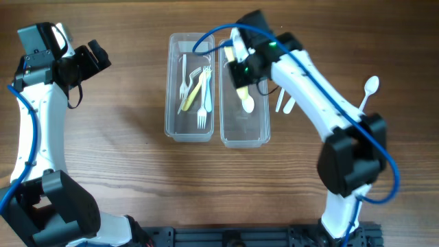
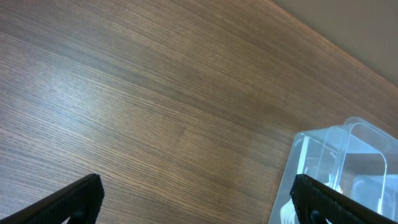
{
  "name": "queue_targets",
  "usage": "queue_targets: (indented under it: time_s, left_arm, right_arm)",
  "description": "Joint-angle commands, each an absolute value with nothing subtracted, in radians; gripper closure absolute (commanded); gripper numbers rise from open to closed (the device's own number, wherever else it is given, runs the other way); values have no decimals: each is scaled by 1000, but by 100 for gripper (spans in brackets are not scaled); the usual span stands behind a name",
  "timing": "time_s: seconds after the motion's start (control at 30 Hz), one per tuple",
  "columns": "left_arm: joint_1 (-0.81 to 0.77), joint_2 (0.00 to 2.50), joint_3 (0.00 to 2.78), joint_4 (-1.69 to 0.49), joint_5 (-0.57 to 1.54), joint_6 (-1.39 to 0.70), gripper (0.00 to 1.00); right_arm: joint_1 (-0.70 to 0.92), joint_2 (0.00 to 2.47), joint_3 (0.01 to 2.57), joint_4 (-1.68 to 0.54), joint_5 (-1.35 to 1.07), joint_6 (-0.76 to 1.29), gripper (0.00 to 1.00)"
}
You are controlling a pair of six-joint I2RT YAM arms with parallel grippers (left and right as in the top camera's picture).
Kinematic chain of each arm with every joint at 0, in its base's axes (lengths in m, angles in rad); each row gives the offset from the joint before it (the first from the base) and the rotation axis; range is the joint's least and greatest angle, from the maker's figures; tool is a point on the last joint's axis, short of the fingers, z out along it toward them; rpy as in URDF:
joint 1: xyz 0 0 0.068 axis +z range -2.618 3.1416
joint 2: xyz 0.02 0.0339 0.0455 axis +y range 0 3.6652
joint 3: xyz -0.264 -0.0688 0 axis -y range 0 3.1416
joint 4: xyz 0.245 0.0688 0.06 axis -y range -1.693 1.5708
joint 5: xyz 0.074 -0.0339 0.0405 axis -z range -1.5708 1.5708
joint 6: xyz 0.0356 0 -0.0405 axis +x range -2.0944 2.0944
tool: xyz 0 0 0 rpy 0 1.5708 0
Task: Pack container
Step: 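Carry the yellow spoon into the right container and release, then grasp the far-right white spoon and lift it with the right gripper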
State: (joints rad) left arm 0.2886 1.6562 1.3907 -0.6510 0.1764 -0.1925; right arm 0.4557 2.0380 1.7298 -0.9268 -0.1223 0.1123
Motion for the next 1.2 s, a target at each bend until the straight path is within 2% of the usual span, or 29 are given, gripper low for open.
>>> queue_targets:
  time_s: [0.0,0.03,0.07,0.2,0.23,0.43,0.57,0.7,0.8,0.97,1.17]
  left_arm:
    - [292,1631,1411,-655,177,-197,0]
    - [292,1631,1411,-655,177,-197,0]
    - [292,1631,1411,-655,177,-197,0]
    - [292,1631,1411,-655,177,-198,0]
    - [292,1631,1411,-655,177,-198,0]
    - [292,1631,1411,-655,177,-198,0]
    - [292,1631,1411,-655,177,-198,0]
    - [292,1631,1411,-655,177,-198,0]
    - [292,1631,1411,-655,177,-197,0]
    - [292,1631,1411,-655,177,-197,0]
    - [292,1631,1411,-655,177,-198,0]
  right_arm:
    - [451,2058,1728,-913,-81,132,60]
    - [444,2053,1741,-915,-65,131,50]
    - [432,2042,1767,-922,-47,131,31]
    - [349,1973,1873,-979,1,140,27]
    - [318,1951,1895,-1005,30,164,23]
    - [-1,1846,1937,-1224,226,208,14]
    - [-206,1860,1873,-1263,228,206,14]
    - [-338,1861,1724,-1157,216,212,15]
    - [-413,1861,1571,-1039,145,210,21]
    - [-437,1861,1338,-810,43,156,24]
    - [-429,1862,1187,-611,-2,130,25]
